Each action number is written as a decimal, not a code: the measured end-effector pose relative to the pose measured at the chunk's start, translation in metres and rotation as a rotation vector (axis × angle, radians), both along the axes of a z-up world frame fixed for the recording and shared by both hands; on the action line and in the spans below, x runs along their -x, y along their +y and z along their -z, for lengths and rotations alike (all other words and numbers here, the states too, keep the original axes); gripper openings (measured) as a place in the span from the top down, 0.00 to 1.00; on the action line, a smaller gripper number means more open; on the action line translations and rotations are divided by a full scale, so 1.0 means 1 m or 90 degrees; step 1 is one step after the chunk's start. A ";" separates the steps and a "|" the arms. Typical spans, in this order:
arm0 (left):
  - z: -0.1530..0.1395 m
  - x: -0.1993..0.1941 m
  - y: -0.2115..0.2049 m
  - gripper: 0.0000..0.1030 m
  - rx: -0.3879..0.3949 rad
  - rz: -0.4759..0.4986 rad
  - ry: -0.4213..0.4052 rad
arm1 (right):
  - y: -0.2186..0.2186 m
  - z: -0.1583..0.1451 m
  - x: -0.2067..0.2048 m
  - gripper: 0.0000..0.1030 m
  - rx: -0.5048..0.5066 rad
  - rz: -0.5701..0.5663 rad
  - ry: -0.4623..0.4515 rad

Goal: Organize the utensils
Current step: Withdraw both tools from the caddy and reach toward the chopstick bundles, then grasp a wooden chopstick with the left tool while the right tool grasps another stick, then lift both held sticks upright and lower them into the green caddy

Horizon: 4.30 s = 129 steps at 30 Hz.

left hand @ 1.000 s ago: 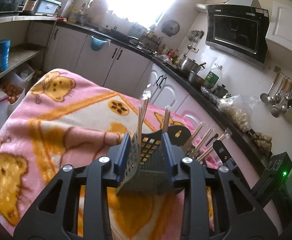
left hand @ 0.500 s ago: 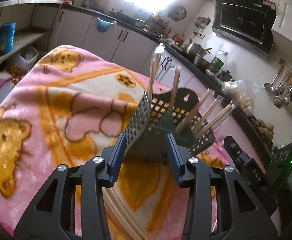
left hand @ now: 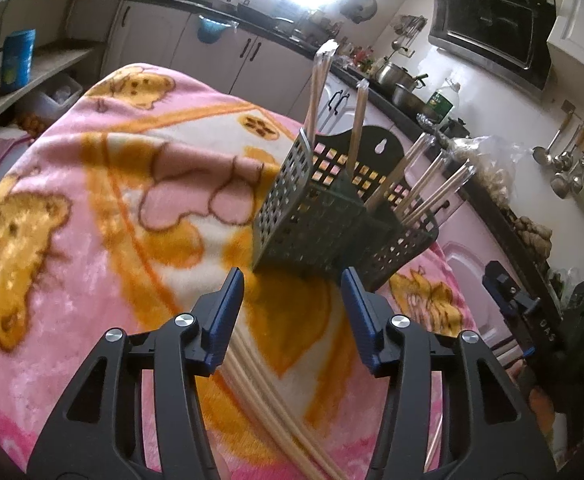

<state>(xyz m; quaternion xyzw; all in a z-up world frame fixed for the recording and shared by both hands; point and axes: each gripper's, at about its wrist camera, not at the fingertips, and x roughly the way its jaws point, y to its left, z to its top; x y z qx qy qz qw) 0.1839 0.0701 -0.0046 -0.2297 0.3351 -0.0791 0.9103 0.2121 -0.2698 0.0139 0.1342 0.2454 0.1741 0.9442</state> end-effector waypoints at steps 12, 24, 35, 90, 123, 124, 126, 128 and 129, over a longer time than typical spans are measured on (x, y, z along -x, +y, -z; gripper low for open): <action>0.024 0.018 -0.006 0.54 -0.008 0.011 0.046 | -0.017 0.036 0.019 0.59 0.054 -0.002 0.094; 0.044 0.033 -0.011 0.55 -0.022 0.023 0.080 | -0.019 0.059 0.032 0.59 0.066 -0.020 0.138; 0.069 0.037 -0.006 0.76 0.013 0.024 0.134 | -0.018 0.075 0.035 0.59 0.083 -0.036 0.178; -0.025 -0.010 0.047 0.99 0.124 -0.010 -0.026 | 0.062 0.001 -0.015 0.94 0.004 -0.254 0.155; -0.136 -0.061 0.006 0.99 0.112 0.027 -0.188 | 0.010 -0.098 -0.042 0.94 -0.048 -0.079 -0.113; -0.139 -0.063 0.006 0.99 0.112 0.022 -0.193 | 0.010 -0.102 -0.044 0.94 -0.044 -0.073 -0.123; -0.143 -0.066 0.005 0.99 0.113 0.018 -0.200 | 0.009 -0.108 -0.048 0.94 -0.037 -0.060 -0.141; -0.147 -0.069 0.005 0.99 0.106 0.011 -0.209 | 0.009 -0.114 -0.052 0.94 -0.039 -0.054 -0.154; -0.149 -0.071 0.004 0.99 0.102 0.007 -0.213 | 0.008 -0.116 -0.056 0.94 -0.040 -0.050 -0.157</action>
